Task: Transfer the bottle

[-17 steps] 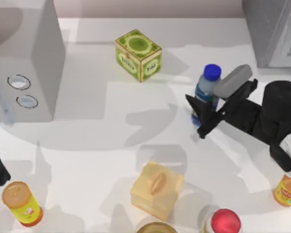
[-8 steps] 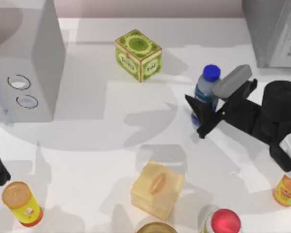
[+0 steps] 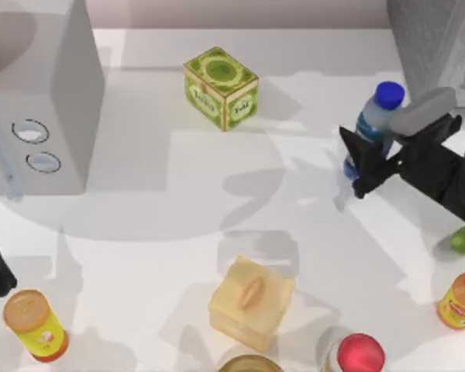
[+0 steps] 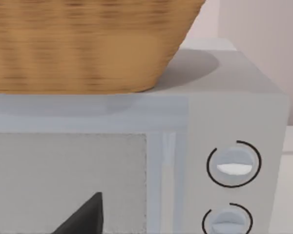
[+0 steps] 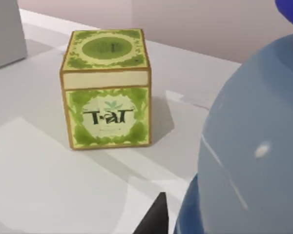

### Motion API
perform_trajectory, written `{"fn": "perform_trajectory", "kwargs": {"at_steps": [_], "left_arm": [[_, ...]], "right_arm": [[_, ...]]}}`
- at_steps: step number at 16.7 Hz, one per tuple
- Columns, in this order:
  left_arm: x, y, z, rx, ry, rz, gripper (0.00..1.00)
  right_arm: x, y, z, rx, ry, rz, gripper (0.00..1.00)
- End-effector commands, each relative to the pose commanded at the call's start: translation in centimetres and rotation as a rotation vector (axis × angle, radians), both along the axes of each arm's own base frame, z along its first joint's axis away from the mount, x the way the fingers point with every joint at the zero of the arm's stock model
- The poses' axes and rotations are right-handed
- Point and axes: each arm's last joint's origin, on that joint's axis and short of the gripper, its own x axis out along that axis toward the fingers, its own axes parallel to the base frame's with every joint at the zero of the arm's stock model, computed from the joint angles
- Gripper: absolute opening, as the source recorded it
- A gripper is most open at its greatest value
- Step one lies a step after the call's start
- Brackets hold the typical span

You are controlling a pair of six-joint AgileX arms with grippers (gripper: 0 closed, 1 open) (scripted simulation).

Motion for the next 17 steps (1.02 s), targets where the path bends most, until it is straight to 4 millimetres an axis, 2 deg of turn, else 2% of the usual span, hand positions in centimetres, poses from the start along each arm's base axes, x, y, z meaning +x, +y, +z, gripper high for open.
{"fn": "perform_trajectory", "kwargs": {"at_steps": [2,5,8,10,12,17], "left_arm": [[0.0,0.0,0.0,0.0,0.0,0.0,1.0],[0.0,0.0,0.0,0.0,0.0,0.0,1.0],[0.0,0.0,0.0,0.0,0.0,0.0,1.0],[0.0,0.0,0.0,0.0,0.0,0.0,1.0],[0.0,0.0,0.0,0.0,0.0,0.0,1.0],[0.0,0.0,0.0,0.0,0.0,0.0,1.0]], "right_arm": [[-0.7,-4.2,1.2,0.01,-0.021,-0.138,0.0],[-3.1,-10.4,2.5,0.011,-0.033,-0.363,0.0],[-6.3,-14.9,2.8,0.004,-0.002,-0.548,0.0],[-8.0,-16.5,2.6,-0.004,0.026,-0.624,0.0],[-8.9,-17.0,2.5,-0.014,0.045,-0.656,0.0],[-8.8,-17.0,2.4,-0.013,0.046,-0.654,0.0]]}}
